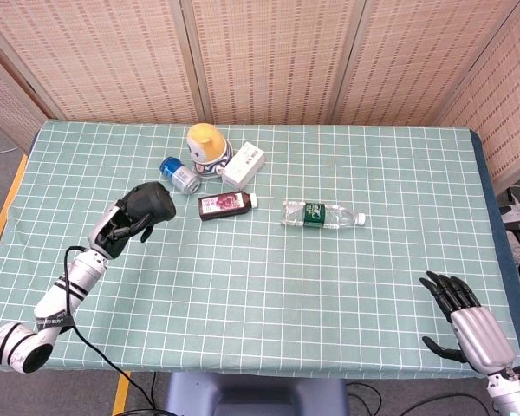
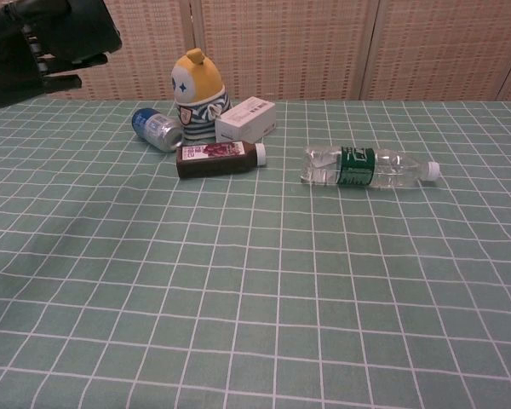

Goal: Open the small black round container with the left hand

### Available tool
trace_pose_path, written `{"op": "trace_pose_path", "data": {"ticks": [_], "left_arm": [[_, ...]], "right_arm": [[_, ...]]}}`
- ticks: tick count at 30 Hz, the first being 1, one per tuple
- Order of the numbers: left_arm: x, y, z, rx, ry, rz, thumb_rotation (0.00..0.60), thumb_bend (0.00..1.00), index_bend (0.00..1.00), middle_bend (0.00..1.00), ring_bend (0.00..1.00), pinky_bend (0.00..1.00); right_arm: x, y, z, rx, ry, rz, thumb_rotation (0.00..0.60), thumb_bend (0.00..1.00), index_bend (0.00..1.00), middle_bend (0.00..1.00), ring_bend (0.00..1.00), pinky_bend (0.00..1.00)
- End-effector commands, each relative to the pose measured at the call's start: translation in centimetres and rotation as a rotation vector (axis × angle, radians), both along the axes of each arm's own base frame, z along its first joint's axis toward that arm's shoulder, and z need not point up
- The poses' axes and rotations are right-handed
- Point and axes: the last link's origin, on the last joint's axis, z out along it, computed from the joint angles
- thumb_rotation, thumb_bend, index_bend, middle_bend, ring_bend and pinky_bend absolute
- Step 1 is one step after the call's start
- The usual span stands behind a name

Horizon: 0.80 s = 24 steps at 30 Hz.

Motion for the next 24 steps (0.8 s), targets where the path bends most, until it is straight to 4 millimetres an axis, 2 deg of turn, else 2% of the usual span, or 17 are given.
{"op": "trace_pose_path", "data": {"ticks": [1, 5, 8, 12, 18, 20, 24], "left_arm": [[-4.0, -0.3, -0.4, 0.069, 0.581, -0.146, 0.600, 0.44, 0.57, 0.71, 0.64, 0.81], [-5.6, -0.6, -0.9, 0.007, 0.908, -0.214, 0.600, 0.44, 0.57, 0.71, 0.65, 0.82], [-6.9, -0.4, -1.0, 0.087, 1.262, -0.353, 0.600, 0.44, 0.57, 0.71, 0.65, 0.83], [-7.7, -0.6, -1.5, 0.190, 1.649, -0.476, 0.600, 0.44, 0.56, 0.71, 0.65, 0.83], [-8.0, -1.7, -2.2, 0.208, 2.052, -0.481, 0.600, 0.45, 0.58, 0.73, 0.66, 0.89], [-8.0, -2.0, -2.2, 0.221, 2.230, -0.471, 0.600, 0.45, 0.58, 0.73, 0.66, 0.89], [-7.3, -2.8, -2.4, 0.158, 2.437, -0.395, 0.600, 0.45, 0.57, 0.72, 0.65, 0.88]], "right_arm": [[0.0, 0.0, 0.1, -0.001, -0.003, -0.001, 0.600, 0.15, 0.00, 0.00, 0.00, 0.00], [0.1, 0.1, 0.2, -0.002, -0.007, 0.004, 0.600, 0.15, 0.00, 0.00, 0.00, 0.00], [0.1, 0.2, 0.4, -0.006, -0.012, 0.004, 0.600, 0.15, 0.00, 0.00, 0.00, 0.00], [0.2, 0.2, 0.3, -0.001, -0.014, 0.005, 0.600, 0.15, 0.00, 0.00, 0.00, 0.00], [0.2, 0.4, 0.6, -0.002, -0.021, 0.007, 0.600, 0.15, 0.00, 0.00, 0.00, 0.00], [0.2, 0.4, 0.6, 0.000, -0.019, 0.008, 0.600, 0.15, 0.00, 0.00, 0.00, 0.00], [0.1, 0.3, 0.5, -0.009, -0.005, 0.012, 0.600, 0.15, 0.00, 0.00, 0.00, 0.00]]}}
